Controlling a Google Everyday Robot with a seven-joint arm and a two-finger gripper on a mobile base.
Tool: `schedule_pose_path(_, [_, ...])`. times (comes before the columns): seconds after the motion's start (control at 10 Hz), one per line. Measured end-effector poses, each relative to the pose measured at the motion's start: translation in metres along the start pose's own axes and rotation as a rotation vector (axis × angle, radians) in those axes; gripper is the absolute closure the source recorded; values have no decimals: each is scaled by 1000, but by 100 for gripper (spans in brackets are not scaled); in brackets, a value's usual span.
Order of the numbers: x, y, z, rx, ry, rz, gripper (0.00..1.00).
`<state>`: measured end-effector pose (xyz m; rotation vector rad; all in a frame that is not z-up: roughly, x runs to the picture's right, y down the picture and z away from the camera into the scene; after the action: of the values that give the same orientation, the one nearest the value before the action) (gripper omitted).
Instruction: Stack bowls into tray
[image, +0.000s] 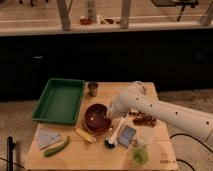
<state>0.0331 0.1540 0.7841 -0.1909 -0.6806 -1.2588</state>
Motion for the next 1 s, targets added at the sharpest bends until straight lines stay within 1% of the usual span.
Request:
schedule_pose_path(0.1, [1,3,3,7,-5,6,78])
schedule_pose_path(0.2, [3,4,5,12,-9,10,67])
schedule_pose_path(0.3, [3,5,6,14,-13,12,59])
schedule_pose_path(0.4, [5,6,8,15,-18,14,47])
schedule_pose_path(0.7, [8,6,10,11,-32,13,21])
schedule_pose_path(1.0, [10,6,11,0,-44,10,20])
